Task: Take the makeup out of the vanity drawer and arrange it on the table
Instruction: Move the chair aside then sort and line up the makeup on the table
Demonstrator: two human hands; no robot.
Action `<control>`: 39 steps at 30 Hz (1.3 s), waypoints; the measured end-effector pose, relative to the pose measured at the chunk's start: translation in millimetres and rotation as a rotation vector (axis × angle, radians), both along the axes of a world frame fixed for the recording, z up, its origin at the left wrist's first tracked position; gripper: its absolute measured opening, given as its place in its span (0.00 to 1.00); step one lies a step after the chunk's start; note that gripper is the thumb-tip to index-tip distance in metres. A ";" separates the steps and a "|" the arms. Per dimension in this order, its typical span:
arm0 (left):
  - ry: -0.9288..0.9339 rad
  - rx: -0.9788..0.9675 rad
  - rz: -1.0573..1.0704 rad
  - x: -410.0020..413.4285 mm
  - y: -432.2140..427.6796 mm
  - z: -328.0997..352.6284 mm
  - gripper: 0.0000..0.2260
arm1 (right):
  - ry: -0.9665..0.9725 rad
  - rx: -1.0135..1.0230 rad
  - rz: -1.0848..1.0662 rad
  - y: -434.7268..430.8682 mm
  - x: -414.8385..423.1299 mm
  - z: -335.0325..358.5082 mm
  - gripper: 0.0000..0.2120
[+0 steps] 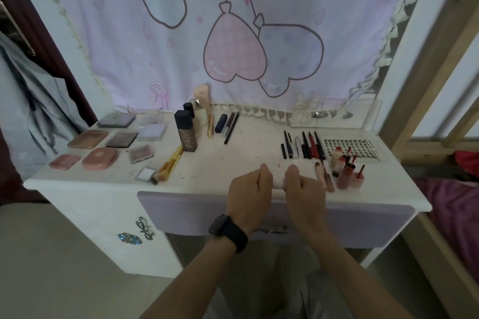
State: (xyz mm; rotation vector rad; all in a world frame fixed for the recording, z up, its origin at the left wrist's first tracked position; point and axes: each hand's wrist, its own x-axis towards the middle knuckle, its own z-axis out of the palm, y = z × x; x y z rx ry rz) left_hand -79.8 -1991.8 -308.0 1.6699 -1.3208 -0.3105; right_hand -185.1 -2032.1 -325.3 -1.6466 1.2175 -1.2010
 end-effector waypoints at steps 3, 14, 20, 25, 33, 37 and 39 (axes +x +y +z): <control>0.190 0.092 -0.027 -0.6 -0.2 2.3 0.23 | 0.016 -0.241 -0.017 -2.8 -1.4 4.2 0.27; 0.248 0.135 -0.073 17.7 9.3 -4.5 0.26 | 0.082 0.140 0.299 -7.4 -18.0 5.0 0.28; 0.221 0.048 -0.271 31.4 16.4 -6.6 0.08 | 0.075 0.223 0.290 -9.1 -25.6 11.8 0.25; 0.217 0.067 -0.265 38.0 18.8 -5.5 0.10 | 0.084 0.172 0.387 -7.1 -28.2 15.3 0.13; 0.311 0.096 -0.228 50.9 22.5 -10.4 0.05 | 0.016 0.318 0.387 -5.0 -29.6 17.4 0.18; 0.324 0.101 -0.241 50.9 23.1 -10.2 0.06 | 0.092 0.267 0.390 -6.1 -28.3 18.4 0.15; 0.331 0.107 -0.239 50.9 23.2 -10.9 0.07 | 0.063 0.240 0.411 -7.4 -29.1 18.4 0.06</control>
